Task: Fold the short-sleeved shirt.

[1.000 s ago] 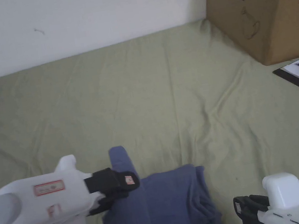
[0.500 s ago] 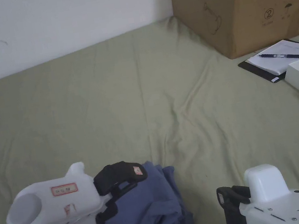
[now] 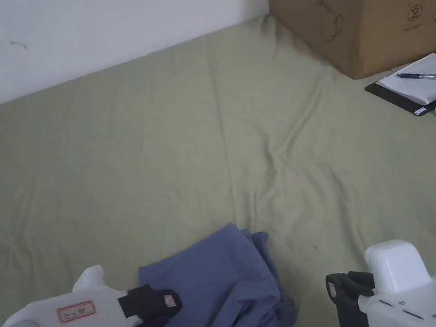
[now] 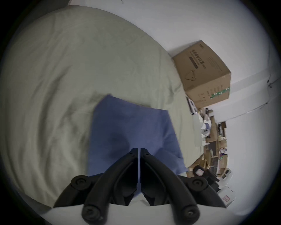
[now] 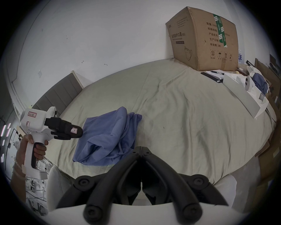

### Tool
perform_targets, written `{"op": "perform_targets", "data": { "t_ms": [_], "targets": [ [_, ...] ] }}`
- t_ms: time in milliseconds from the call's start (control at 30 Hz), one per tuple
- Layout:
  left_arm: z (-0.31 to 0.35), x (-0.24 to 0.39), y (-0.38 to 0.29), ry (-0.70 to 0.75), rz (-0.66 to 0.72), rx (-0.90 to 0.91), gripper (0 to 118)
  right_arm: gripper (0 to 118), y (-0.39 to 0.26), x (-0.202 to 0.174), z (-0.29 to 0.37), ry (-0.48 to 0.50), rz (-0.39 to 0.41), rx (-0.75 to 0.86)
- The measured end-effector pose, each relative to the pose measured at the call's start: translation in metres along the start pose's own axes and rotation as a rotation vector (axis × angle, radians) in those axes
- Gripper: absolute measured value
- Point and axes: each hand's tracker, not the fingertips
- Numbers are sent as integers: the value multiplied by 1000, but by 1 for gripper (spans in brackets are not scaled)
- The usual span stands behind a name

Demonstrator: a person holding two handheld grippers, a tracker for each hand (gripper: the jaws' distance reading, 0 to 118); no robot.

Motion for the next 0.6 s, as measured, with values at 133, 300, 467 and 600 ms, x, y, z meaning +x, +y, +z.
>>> {"op": "perform_targets", "data": {
  "t_ms": [133,300,467,600],
  "targets": [
    [-34,17,0,-66,-72,-46,3,0,-1,0,-2,5,6,-12],
    [-91,32,-25,-9,-67,-124,3,0,-3,5,5,4,10,-17],
    [-111,54,-66,-78,-153,-215,3,0,-5,17,8,-21,17,-31],
    [-111,46,-80,-141,-103,-294,3,0,0,20,9,-24,4,-29]
  ]
}}
